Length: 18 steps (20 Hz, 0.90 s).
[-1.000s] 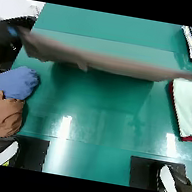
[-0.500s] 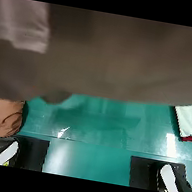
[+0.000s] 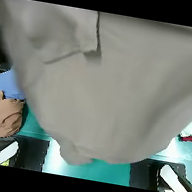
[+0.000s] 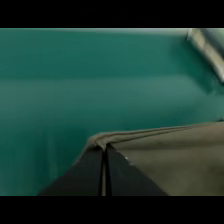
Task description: Fold the shirts.
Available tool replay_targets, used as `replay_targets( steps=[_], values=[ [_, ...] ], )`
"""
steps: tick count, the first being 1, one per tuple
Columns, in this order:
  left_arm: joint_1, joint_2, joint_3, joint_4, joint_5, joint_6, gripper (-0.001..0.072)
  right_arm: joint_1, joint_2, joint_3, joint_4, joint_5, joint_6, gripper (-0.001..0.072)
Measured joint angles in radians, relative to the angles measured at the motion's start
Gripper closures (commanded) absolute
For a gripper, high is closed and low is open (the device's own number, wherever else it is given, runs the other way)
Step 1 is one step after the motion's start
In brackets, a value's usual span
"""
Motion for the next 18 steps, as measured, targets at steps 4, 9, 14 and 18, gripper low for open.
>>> replay_targets(
  steps=[4,9,14,18],
  values=[
    [-0.013,-0.183,-0.16,0.012,-0.012,0.029,0.0686,0.187,-0.193,-0.144,-0.173,0.001,0.03,0.0697],
    [-0.065,-0.44,-0.211,0.009,0.115,0.103,0.0687,0.304,-0.471,-0.142,-0.229,-0.127,0.041,0.0697],
    [-0.066,-0.598,-0.127,0.009,0.227,0.132,0.0686,0.332,-0.65,0.023,-0.223,-0.206,0.044,0.0697],
    [-0.048,-0.626,-0.069,0.018,0.18,0.138,0.0687,0.335,-0.679,0.084,-0.222,-0.19,0.022,0.0697]
  ],
)
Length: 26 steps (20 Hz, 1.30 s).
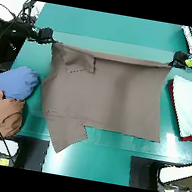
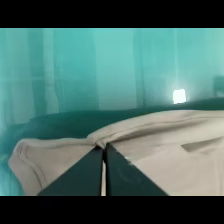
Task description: Fold the shirts.
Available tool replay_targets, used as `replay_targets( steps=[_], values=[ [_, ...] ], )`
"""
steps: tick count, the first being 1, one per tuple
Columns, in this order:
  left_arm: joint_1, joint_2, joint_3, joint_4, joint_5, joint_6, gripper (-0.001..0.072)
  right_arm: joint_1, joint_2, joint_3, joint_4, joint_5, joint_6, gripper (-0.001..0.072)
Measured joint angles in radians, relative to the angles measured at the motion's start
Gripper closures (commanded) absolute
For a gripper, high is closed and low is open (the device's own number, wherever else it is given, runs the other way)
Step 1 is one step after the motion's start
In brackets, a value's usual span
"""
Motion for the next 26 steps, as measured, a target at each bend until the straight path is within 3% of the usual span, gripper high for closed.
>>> replay_targets(
  steps=[5,10,11,12,13,19,26],
  values=[
    [0.008,-0.008,-0.052,0.068,-0.162,0.002,0.0687,0.001,0.07,-0.172,-0.006,-0.005,-0.02,0.0697],
    [0.009,-0.01,-0.214,0.087,-0.184,0.003,0.0683,0.002,0.16,-0.415,-0.003,-0.07,-0.026,0.0694],
    [0.009,-0.01,-0.242,0.089,-0.181,0.0,0.0595,0.003,0.175,-0.455,0.0,-0.086,-0.026,0.0674],
    [0.009,-0.01,-0.262,0.089,-0.176,-0.006,0.0299,0.005,0.186,-0.486,0.0,-0.093,-0.026,0.0458],
    [0.01,-0.01,-0.278,0.09,-0.171,-0.012,0.0148,0.008,0.196,-0.513,0.003,-0.101,-0.027,0.0286],
    [0.012,0.063,-0.326,0.12,-0.2,-0.048,0.0167,0.01,0.269,-0.575,0.012,-0.055,-0.027,0.0275],
    [0.013,0.441,-0.692,0.203,-0.249,-0.111,0.0166,-0.026,0.486,-0.584,-0.001,0.012,-0.026,0.0275]
  ],
)
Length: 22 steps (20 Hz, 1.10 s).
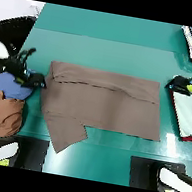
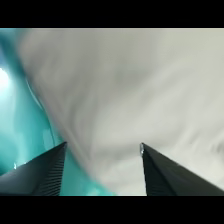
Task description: Fold the shirts.
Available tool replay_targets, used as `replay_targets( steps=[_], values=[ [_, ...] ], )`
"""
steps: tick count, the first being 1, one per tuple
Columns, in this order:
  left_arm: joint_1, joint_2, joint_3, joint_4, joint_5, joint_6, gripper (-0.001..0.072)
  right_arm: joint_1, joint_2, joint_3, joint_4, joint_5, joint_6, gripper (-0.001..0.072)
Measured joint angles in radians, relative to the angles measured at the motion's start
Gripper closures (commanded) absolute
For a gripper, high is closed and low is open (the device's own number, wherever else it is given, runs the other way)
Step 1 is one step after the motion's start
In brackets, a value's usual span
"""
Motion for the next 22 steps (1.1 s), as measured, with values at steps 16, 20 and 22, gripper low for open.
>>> replay_targets(
  steps=[16,20,22],
  values=[
    [0.0,0.258,-0.562,-0.287,0.142,0.029,0.0686,-0.011,0.122,-0.002,0.007,0.029,0.0,0.0275],
    [-0.001,0.259,-0.564,-0.363,0.16,0.067,0.0687,-0.06,0.158,-0.096,0.002,0.08,0.0,0.0276],
    [0.0,0.259,-0.548,-0.378,0.163,0.077,0.0687,-0.12,0.2,-0.204,-0.013,0.094,0.0,0.0268]
  ],
)
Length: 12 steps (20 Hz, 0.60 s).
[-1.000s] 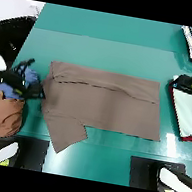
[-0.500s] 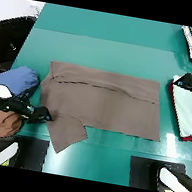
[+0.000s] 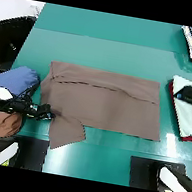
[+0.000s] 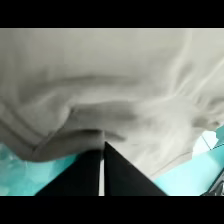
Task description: Fold the shirts.
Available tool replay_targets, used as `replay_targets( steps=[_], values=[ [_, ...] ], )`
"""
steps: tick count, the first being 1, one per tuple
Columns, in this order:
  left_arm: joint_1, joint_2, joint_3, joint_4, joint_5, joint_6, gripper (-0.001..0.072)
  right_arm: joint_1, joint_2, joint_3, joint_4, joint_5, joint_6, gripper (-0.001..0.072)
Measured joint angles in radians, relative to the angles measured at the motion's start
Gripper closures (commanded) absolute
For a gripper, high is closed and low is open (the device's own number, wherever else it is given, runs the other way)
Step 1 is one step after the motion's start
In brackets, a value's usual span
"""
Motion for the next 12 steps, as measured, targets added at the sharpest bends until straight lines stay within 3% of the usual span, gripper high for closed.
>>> replay_targets(
  steps=[7,12],
  values=[
    [0.0,0.0,0.089,-0.021,-0.015,0.025,0.0687,-0.278,0.084,-0.446,-0.047,0.036,0.0,0.0264],
    [0.0,0.0,0.11,-0.022,-0.014,0.028,0.0687,-0.299,0.021,-0.591,0.049,-0.027,0.001,0.0299]
  ],
)
